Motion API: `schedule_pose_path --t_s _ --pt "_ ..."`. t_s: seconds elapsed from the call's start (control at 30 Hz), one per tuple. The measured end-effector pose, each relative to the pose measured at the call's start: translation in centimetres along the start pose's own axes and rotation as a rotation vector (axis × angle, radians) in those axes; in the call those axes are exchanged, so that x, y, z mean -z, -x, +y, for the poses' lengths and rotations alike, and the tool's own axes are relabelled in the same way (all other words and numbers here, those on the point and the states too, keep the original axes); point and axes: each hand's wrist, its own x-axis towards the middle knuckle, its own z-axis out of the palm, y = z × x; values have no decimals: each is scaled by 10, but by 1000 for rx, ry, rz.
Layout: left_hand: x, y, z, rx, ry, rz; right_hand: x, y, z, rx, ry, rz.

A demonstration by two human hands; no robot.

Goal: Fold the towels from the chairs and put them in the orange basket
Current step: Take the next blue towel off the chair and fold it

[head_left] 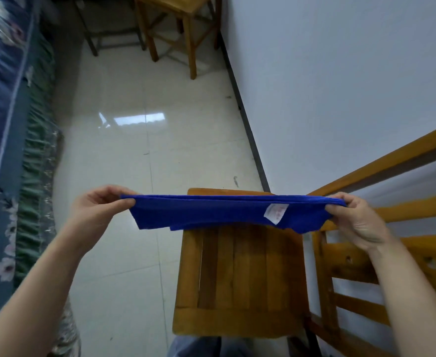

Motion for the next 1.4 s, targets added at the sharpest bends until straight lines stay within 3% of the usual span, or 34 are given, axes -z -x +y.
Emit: schedule_pose_path --t_s 0.2,0.4,0.63,0.77,0.97,1.4 --pt "-6 4 32 -140 19 54 -8 11 -25 182 -12 128" --pt "-12 8 38 -158 85 88 -16 19 -24 316 -60 223" --pt "-18 23 48 -264 177 32 -20 40 -29 446 19 320" --pt "-24 15 33 -192 213 116 -21 32 -23 358 62 396" --pt "-54 -12 -15 1 43 142 -22 -2 16 136 252 474" --pt "-40 38 -38 128 106 42 -20 51 60 107 313 464"
